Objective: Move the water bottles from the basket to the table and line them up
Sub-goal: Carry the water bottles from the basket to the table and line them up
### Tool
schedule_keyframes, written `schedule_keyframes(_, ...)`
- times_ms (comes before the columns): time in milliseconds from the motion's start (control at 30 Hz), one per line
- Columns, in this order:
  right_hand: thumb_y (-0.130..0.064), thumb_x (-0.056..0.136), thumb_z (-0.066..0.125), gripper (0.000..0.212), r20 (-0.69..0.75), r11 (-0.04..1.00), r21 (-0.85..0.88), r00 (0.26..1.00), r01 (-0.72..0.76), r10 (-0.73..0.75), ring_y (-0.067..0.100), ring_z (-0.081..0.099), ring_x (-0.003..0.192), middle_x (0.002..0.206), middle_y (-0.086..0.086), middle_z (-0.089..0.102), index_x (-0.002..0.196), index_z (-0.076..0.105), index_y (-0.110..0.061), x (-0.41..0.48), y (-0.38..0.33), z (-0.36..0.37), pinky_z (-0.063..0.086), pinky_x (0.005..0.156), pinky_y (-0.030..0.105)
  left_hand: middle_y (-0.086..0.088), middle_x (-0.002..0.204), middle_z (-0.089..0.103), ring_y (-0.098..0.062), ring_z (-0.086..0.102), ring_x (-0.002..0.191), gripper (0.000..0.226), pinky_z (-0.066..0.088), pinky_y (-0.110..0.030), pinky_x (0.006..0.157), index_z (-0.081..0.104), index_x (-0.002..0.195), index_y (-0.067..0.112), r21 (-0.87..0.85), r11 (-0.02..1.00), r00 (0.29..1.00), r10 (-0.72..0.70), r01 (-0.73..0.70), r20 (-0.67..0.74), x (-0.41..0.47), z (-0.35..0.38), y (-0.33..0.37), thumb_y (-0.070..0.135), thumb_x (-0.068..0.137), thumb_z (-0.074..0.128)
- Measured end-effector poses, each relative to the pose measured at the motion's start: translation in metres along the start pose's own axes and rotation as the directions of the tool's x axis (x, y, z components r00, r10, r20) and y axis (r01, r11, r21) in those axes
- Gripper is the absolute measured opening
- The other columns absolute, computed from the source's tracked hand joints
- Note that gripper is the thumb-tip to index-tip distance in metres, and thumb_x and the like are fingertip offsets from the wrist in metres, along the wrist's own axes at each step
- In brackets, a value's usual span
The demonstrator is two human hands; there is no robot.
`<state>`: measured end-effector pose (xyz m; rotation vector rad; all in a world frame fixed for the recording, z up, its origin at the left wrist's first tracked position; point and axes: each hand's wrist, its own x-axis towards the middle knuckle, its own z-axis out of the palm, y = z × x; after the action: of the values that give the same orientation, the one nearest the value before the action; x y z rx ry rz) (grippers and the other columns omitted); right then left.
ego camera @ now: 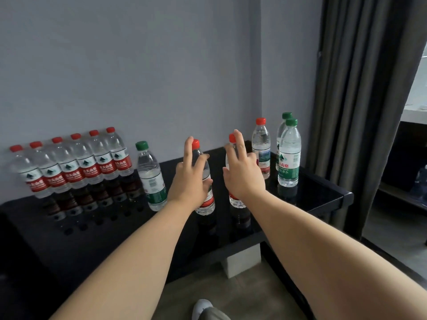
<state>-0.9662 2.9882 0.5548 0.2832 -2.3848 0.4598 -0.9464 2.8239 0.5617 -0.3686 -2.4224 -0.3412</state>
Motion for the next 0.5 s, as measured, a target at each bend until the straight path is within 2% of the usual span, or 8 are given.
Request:
schedule_keyframes(233, -0.028, 0.097, 0.066, 0.066, 0.017, 0.998, 0.048, 0.999, 0.044, -0.045, 0.042, 0.052, 0.117, 0.170, -0.005, -0.016, 0.152, 0.030, -0.020, -0.013, -0.063, 0.011, 0.058, 0.074, 0.043, 0.011, 0.165, -0.029, -0.033, 0.050, 0.130, 0.061, 0.055, -0.047, 0.098, 0.045, 0.140, 0.026, 0.027, 0.999, 0.999, -0.036, 0.036, -0.011, -0.042, -0.044, -0.035, 0.024, 0.089, 0.078)
schedule_keyframes(367, -0.029, 0.097, 0.066, 0.064, 0.030, 0.994, 0.093, 0.997, 0.062, -0.065, 0.042, 0.052, 0.119, 0.170, -0.006, -0.015, 0.151, 0.031, -0.023, -0.019, -0.090, 0.013, 0.058, 0.075, 0.042, 0.015, 0.162, -0.034, -0.029, 0.047, 0.133, 0.064, 0.053, -0.041, 0.098, 0.042, 0.144, 0.029, 0.057, 0.993, 0.995, -0.104, 0.103, 0.010, -0.064, -0.070, -0.055, 0.025, 0.091, 0.076)
schedule_keyframes(500, -0.029, 0.099, 0.064, 0.062, 0.050, 0.990, 0.112, 0.995, 0.084, -0.090, 0.039, 0.052, 0.119, 0.170, -0.007, -0.016, 0.151, 0.030, -0.024, -0.024, -0.109, 0.013, 0.058, 0.076, 0.042, 0.016, 0.163, -0.033, -0.025, 0.049, 0.131, 0.061, 0.052, -0.037, 0.097, 0.045, 0.140, 0.030, 0.075, 0.988, 0.990, -0.139, 0.139, 0.008, -0.080, -0.091, -0.074, 0.024, 0.089, 0.078)
